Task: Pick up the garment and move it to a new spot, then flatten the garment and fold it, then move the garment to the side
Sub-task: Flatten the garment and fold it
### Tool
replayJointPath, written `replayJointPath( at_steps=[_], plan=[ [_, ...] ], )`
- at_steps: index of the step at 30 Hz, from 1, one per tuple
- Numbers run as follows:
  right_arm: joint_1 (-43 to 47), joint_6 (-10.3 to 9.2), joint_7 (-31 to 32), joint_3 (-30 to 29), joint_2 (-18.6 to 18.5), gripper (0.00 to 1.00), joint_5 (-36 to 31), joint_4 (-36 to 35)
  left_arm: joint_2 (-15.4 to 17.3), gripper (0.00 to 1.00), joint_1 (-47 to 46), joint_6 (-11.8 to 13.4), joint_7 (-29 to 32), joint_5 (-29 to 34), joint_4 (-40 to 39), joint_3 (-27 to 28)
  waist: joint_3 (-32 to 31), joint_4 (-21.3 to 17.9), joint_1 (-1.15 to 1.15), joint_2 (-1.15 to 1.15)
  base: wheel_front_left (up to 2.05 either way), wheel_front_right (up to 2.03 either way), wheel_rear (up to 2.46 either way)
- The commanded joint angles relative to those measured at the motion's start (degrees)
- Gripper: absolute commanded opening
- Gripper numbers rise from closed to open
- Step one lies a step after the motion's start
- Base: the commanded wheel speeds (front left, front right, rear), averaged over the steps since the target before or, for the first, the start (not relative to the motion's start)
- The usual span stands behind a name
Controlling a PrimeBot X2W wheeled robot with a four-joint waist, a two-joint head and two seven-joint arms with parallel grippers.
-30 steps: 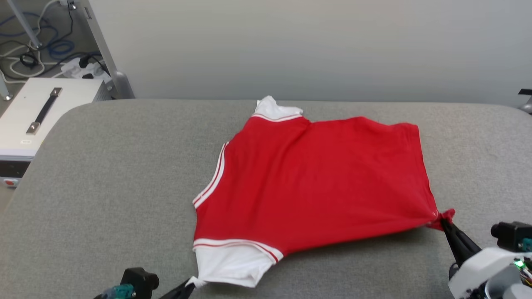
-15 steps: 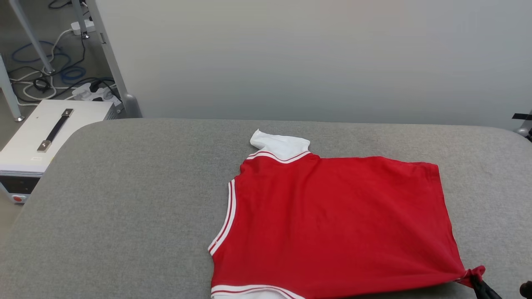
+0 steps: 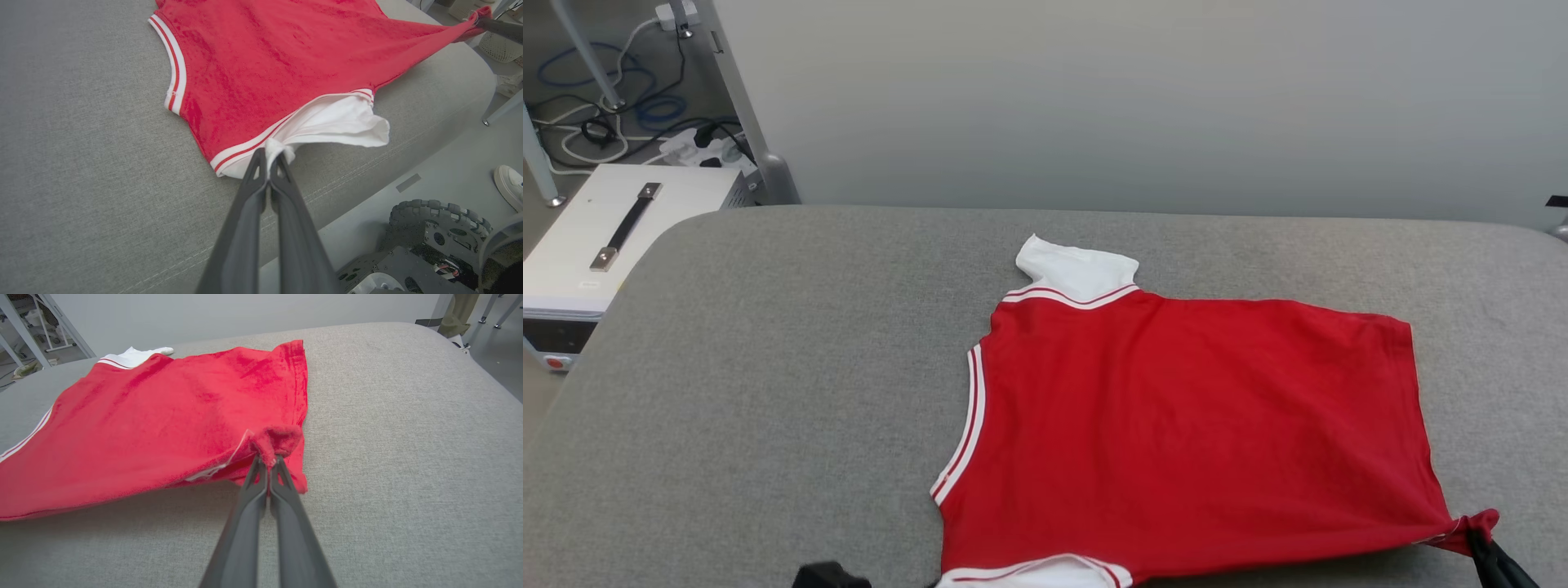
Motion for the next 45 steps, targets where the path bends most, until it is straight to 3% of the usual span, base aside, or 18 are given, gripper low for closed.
replayJointPath(
  at_steps=[1, 7, 17, 23, 34, 35, 36, 37, 45],
  plan=[
    [-0.23, -0.1, 1.06, -0.64, 0.32, 0.0, -1.07, -0.98, 0.46, 0.0, -2.42, -0.04, -0.02, 0.85, -0.19, 0.87, 1.39, -0.02, 0.0, 0.0, 0.0, 0.0, 0.0],
    [-4.08, -0.1, 6.15, -2.07, 1.08, 0.0, -2.54, -3.22, -0.43, 0.0, -9.41, -1.19, 1.19, 1.16, 1.11, 3.34, 5.05, -0.49, 0.0, 0.0, 0.0, 0.0, 0.0],
    [-12.7, -0.1, 14.4, -0.14, 1.06, 0.0, -5.29, -0.8, -3.36, 0.0, -20.68, -4.27, 4.34, 4.48, 8.67, 3.37, 11.74, -1.89, 0.0, 0.0, 0.0, 0.0, 0.0],
    [-16.86, -0.1, 16.72, 1.39, 1.16, 0.0, -6.09, 2.4, -5.5, 0.0, -24.96, -6.65, 6.29, 5.25, 14.34, 2.11, 14.28, -2.58, 0.0, 0.0, 0.0, 0.0, 0.0],
    [-21.66, -0.1, 18.47, 3.11, 1.53, 0.0, -6.03, 7.11, -8.95, 0.0, -28.9, -7.35, 7.15, 7.22, 24.35, 0.26, 16.12, -3.39, 0.0, 0.0, 0.0, 0.0, 0.0],
    [-22.01, -0.1, 18.49, 3.25, 1.53, 0.0, -6.07, 7.59, -9.43, 0.16, -29.11, -7.52, 7.13, 6.91, 25.39, 0.27, 16.04, -3.43, 0.0, 0.0, 0.0, 0.0, 0.0],
    [-22.23, -0.1, 18.53, 3.38, 1.55, 0.18, -6.12, 7.98, -9.75, 0.61, -29.32, -7.65, 7.03, 6.91, 26.11, 0.19, 15.89, -3.46, 0.0, 0.0, 0.0, 0.0, 0.0],
    [-22.49, -0.1, 18.41, 3.44, 1.58, 1.0, -6.28, 8.4, -10.2, 1.0, -29.6, -7.61, 6.75, 7.02, 26.96, 0.14, 15.63, -3.49, 0.0, 0.0, 0.0, 0.0, 0.0],
    [-21.54, -0.1, 17.66, 2.66, 2.05, 1.0, -6.16, 6.49, -14.46, 1.0, -26.93, -4.5, 0.48, 0.86, 29.09, 5.43, 10.56, -3.7, 0.0, 0.0, 0.0, 0.0, 0.0]
  ],
)
